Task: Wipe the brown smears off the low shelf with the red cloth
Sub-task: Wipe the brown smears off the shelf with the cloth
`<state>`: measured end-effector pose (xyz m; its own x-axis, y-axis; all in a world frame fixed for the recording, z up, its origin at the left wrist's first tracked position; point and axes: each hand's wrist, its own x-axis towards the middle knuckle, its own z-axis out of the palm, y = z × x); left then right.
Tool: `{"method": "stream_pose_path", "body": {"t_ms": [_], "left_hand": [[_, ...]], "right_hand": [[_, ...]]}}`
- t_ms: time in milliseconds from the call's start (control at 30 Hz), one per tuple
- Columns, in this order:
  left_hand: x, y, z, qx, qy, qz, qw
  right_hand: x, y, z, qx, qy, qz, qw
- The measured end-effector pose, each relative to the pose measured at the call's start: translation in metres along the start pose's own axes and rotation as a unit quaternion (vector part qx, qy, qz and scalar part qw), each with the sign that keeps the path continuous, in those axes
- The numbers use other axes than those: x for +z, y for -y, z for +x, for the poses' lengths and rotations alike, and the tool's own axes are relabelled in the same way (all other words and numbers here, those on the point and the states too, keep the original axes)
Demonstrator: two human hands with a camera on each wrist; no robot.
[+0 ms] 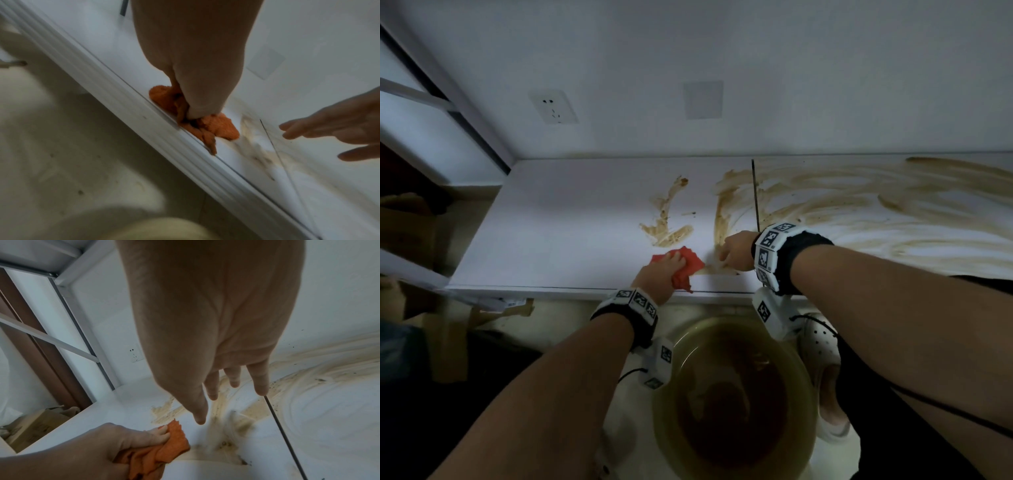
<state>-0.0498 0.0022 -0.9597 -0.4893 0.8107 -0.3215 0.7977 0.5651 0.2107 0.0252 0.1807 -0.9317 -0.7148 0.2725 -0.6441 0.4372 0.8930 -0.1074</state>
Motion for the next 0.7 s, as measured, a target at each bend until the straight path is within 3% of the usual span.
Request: {"method": "stream_pose_path", "body": {"t_ms": [100,233,333,400,533,700], "left_hand": [[-0.007,0.019,-0.012,0.0,0.01,-0.002,1.0],[-0.009,0.044,-0.015,-0.102,-0.021,-0.008,0.994],[-0.006,0.03,-0.004,-0.122,-0.034,-0.024,0.992],[-0.005,0.011,0.007,-0.082,-0.035,-0.029,0.996],[0.002,-0.026,0.022,0.034,-0.037,-0.02,0.999],[0.002,-0.02,0.013,0.116,0.025,0.008,0.993]], "right_hand": [[0.001,-0.006,0.001,-0.026,0.01,-0.024,0.999],[-0.006,-0.012,-0.006,0.0,-0.02,-0.025,0.999],[-0.004,-0.014,-0.008,0.007,-0.03,-0.016,0.999],[-0.001,-0.019,0.001,-0.021,-0.023,-0.049,0.998],[0.003,-0.028,0.008,0.004,0.017,-0.139,0.99],[-0.003,-0.028,-0.01,0.034,0.017,-0.068,0.997]]}}
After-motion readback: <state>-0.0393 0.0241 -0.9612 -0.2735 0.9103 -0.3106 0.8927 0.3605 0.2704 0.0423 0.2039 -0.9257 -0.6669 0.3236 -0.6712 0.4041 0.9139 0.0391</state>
